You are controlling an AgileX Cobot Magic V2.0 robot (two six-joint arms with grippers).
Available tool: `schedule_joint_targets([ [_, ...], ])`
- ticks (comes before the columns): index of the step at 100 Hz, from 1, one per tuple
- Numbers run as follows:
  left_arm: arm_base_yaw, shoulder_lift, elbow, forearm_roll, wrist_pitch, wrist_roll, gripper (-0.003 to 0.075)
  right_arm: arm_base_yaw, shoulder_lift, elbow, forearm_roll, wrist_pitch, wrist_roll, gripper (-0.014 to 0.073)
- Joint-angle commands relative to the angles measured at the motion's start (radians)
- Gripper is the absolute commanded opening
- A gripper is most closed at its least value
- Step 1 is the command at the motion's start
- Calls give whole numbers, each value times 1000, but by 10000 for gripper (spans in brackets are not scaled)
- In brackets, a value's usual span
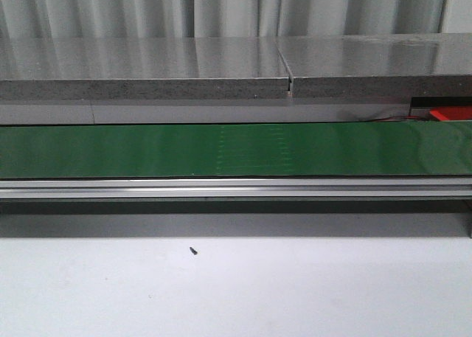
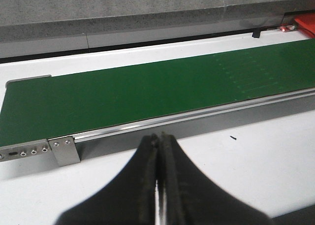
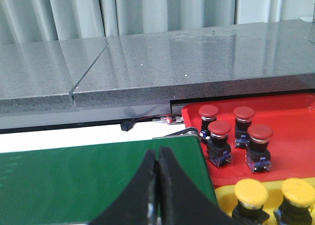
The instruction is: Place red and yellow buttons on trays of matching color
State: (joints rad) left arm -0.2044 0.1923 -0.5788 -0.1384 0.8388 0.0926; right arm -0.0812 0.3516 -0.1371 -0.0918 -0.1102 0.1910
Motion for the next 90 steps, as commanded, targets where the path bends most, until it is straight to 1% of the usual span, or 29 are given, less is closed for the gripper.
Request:
schedule_joint_targets([
  [1,-5,14,-26,-12,-75,0,-18,2,-41,11,-29,-106,14,-64],
  [32,-5,14,-26,-12,-75,0,-18,2,-213,151,-33,-108,14,-64],
  [37,-5,14,-26,-12,-75,0,-18,2,-233,150,-36,-71,13,-64],
  [66,-5,14,-26,-12,-75,0,-18,3,-323,151,-25,-20,-23,-64],
  [81,-5,14,-26,-12,-75,0,-18,3,-382,151,4,38,-81,-64],
  [90,-5,14,-26,-12,-75,0,-18,3,-383,152,43,84,-115,-64],
])
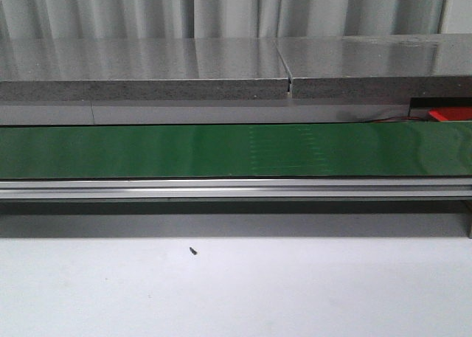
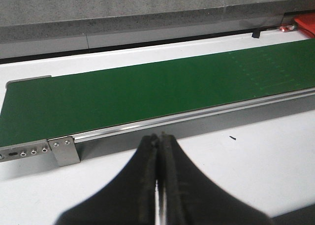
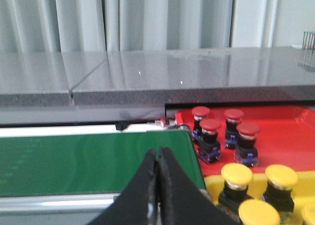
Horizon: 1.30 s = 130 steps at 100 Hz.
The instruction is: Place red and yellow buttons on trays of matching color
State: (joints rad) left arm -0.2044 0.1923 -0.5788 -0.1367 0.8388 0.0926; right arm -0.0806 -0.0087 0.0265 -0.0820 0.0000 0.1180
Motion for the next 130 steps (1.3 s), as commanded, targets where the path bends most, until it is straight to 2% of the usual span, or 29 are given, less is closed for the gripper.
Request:
schedule_joint_targets([
  [1,-5,14,-26,-14,-75,0,-18,2,-23,-12,36,-20,-43,-64],
  [39,-5,14,-26,-14,-75,0,-18,2,-23,-12,62,39,-53,-64],
  [130,-5,14,-26,-14,-75,0,-18,2,-23,-13,63,37,-53,-68],
])
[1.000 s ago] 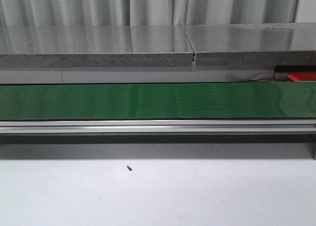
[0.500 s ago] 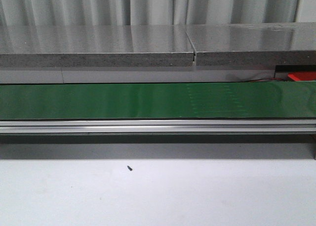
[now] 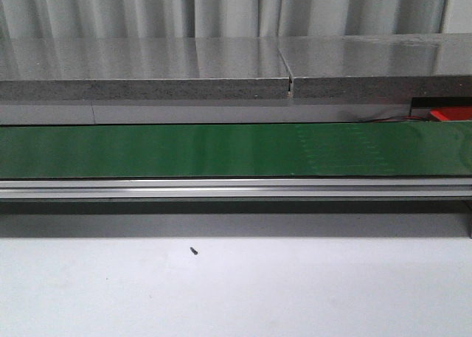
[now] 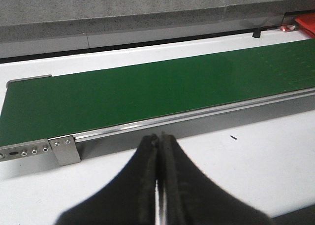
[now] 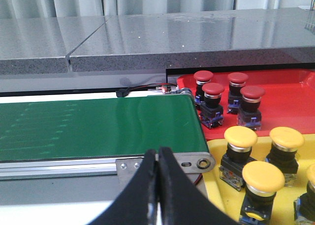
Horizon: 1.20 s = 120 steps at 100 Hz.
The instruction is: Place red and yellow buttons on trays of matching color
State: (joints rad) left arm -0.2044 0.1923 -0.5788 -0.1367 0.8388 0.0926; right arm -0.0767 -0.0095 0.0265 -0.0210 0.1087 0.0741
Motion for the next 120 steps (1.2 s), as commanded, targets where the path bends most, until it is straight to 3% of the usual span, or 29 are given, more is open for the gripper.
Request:
schedule_joint_targets([
  [1,-5,14,-26,-14,-77,0,-19,-2,-22,-13,2,-72,-10,-68],
  [20,25,14,0,44,-186,-31,-19,-2,-22,-13,2,-72,-10,-68],
  [46,132,-26,212,41,-633,-31,-19,-2,-22,-13,2,-72,-10,-68],
  [60,141,-65,323,41,-770,-31,-19,-2,-22,-13,2,-72,-10,-68],
  [99,141,-228,620,44,-905,-115,-19,-2,-22,-13,2,-72,-10,-68],
  [120,141,-232,623,48,-872,-111,-19,-2,-22,-13,2,-71,-10,-68],
])
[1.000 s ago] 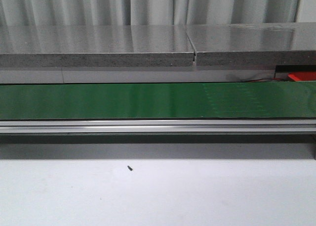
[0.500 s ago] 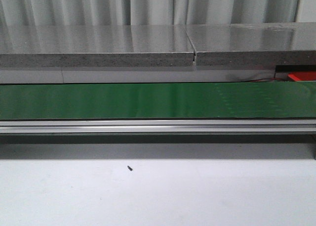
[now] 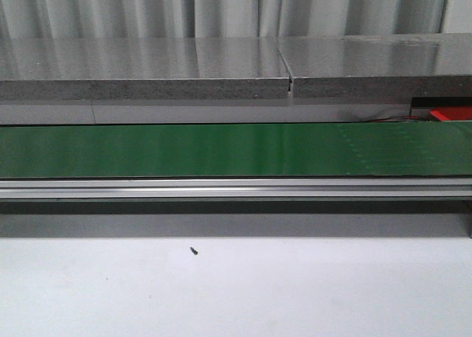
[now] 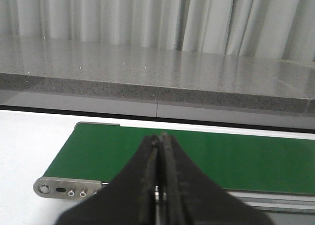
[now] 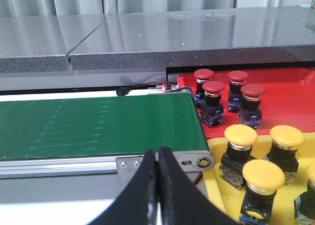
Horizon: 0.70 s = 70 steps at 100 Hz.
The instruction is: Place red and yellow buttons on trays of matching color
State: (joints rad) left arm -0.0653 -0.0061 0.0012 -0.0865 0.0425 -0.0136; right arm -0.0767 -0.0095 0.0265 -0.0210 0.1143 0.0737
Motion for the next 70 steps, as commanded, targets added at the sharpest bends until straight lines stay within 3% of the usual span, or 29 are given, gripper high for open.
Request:
schedule_joint_targets([
  [1,2,-34,43,-2,-73,-5,-19,-2,-22,-13,2,-77,-9,-68],
  [70,2,-34,43,-2,-72,3,-19,-2,-22,-13,2,-77,-9,-68],
])
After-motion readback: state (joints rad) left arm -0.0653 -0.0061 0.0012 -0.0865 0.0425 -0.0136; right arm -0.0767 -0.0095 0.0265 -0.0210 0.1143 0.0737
